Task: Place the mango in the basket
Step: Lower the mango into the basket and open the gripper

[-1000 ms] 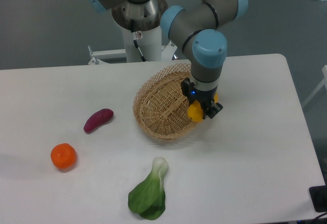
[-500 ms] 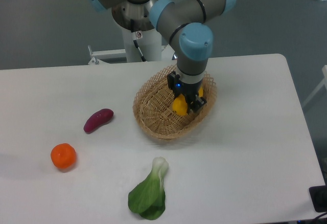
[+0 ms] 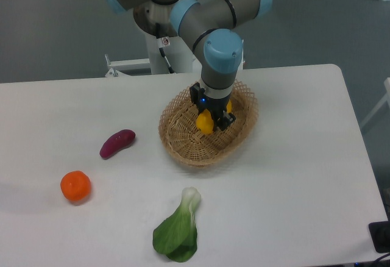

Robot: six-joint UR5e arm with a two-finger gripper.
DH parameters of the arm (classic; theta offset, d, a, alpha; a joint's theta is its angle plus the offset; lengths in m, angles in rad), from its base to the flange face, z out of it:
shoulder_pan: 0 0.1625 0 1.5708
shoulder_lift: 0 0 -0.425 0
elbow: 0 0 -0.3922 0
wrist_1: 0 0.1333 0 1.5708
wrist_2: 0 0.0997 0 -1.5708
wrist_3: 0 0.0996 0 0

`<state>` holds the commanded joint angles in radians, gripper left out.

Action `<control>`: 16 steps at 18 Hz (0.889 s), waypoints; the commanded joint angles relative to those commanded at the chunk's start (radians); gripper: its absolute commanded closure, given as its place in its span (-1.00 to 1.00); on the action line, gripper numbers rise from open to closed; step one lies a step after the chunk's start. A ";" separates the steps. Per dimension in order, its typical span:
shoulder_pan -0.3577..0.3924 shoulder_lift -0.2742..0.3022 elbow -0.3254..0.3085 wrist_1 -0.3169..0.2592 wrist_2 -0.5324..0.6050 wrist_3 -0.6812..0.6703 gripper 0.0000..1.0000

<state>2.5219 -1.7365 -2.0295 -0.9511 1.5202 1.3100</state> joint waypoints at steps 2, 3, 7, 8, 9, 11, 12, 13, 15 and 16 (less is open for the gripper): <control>0.000 -0.002 -0.002 0.002 0.000 0.000 0.11; -0.006 -0.005 -0.002 0.005 0.000 -0.002 0.05; -0.032 -0.017 0.006 0.006 -0.005 0.003 -0.59; -0.032 -0.018 0.011 0.008 -0.005 0.002 -0.96; -0.032 -0.018 0.012 0.006 -0.006 0.000 -1.00; -0.031 -0.018 0.012 0.006 -0.006 -0.002 -1.00; -0.031 -0.018 0.012 0.009 -0.005 -0.003 -1.00; -0.031 -0.018 0.017 0.017 -0.005 -0.008 -1.00; -0.025 -0.020 0.043 0.017 -0.002 -0.012 -1.00; -0.020 -0.018 0.055 0.015 0.002 -0.011 -1.00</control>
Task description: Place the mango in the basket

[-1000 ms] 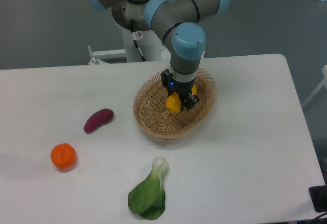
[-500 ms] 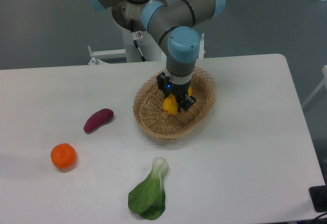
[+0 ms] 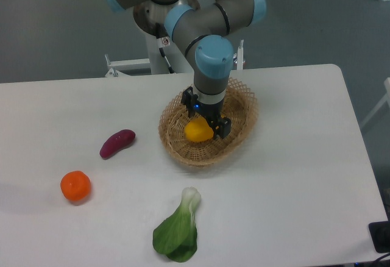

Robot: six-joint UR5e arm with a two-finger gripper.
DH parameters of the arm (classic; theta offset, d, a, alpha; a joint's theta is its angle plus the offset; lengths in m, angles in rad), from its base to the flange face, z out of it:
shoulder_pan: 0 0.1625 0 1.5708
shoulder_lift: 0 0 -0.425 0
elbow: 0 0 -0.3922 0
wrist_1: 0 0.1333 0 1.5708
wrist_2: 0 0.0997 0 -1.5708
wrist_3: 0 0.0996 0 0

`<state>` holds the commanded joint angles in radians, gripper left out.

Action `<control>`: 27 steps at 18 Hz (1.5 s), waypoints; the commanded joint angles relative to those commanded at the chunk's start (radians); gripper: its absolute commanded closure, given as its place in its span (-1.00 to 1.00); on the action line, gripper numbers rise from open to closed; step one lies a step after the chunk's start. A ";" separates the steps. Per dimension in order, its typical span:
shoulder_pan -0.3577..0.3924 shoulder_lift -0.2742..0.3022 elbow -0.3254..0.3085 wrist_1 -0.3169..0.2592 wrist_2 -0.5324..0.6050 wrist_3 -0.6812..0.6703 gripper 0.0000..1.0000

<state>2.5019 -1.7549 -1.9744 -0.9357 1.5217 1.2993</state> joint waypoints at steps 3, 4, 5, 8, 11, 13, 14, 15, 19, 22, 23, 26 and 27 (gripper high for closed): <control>0.035 -0.002 0.035 -0.005 -0.001 0.011 -1.00; 0.038 -0.006 0.051 -0.003 0.000 0.014 -1.00; 0.040 -0.018 0.067 0.000 0.000 0.014 -1.00; 0.058 -0.031 0.118 -0.008 0.000 0.015 -1.00; 0.071 -0.077 0.167 -0.006 0.002 0.015 -1.00; 0.071 -0.089 0.195 -0.006 0.002 0.023 -1.00; 0.071 -0.092 0.209 -0.011 0.002 0.032 -1.00; 0.071 -0.095 0.222 -0.012 0.002 0.041 -1.00; 0.098 -0.127 0.281 -0.026 0.003 0.136 -1.00; 0.120 -0.161 0.351 -0.080 0.043 0.173 -1.00; 0.127 -0.172 0.382 -0.100 0.043 0.175 -1.00; 0.132 -0.219 0.452 -0.130 0.045 0.175 -1.00; 0.133 -0.235 0.466 -0.129 0.045 0.175 -1.00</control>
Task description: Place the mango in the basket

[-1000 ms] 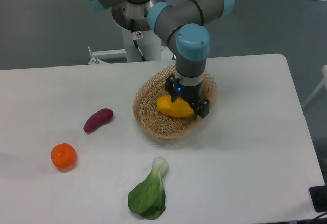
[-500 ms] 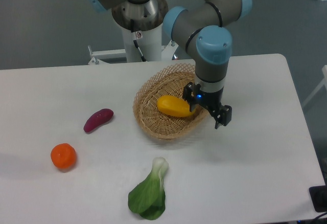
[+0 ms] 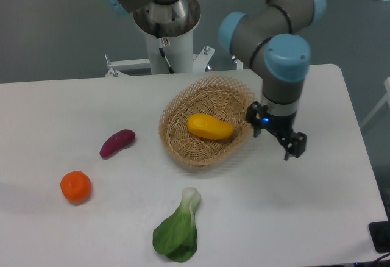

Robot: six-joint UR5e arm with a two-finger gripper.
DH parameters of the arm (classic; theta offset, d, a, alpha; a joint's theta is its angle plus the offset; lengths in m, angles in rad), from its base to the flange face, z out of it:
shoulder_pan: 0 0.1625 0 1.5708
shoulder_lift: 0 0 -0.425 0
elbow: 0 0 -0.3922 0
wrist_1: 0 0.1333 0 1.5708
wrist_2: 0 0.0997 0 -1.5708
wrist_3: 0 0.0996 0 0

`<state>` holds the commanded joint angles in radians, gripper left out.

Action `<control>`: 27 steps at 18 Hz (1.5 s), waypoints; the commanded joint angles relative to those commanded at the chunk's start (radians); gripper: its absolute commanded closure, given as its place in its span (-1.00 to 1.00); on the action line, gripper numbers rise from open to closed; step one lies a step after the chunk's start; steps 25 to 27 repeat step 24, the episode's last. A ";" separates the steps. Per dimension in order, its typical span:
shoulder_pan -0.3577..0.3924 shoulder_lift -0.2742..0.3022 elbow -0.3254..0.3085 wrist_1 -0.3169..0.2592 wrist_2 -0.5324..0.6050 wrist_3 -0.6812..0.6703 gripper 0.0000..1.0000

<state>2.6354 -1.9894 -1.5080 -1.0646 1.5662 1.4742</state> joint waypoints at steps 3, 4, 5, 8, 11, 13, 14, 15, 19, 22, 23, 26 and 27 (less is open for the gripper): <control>0.008 -0.019 0.009 0.005 0.000 0.000 -1.00; 0.008 -0.019 0.011 0.006 0.000 0.000 -1.00; 0.008 -0.019 0.012 0.006 -0.002 0.000 -1.00; 0.015 -0.025 0.025 0.003 -0.003 0.000 -1.00; 0.035 -0.031 0.020 0.003 0.002 0.044 -1.00; 0.043 -0.032 0.022 0.003 0.002 0.057 -1.00; 0.054 -0.032 0.025 -0.001 0.000 0.057 -1.00; 0.055 -0.031 0.025 -0.002 0.000 0.057 -1.00; 0.052 -0.029 0.012 0.000 0.002 0.055 -1.00; 0.051 -0.028 0.011 0.000 0.002 0.055 -1.00; 0.051 -0.028 0.011 0.002 0.002 0.055 -1.00; 0.051 -0.028 0.009 0.002 0.002 0.055 -1.00; 0.051 -0.028 0.009 0.002 0.002 0.055 -1.00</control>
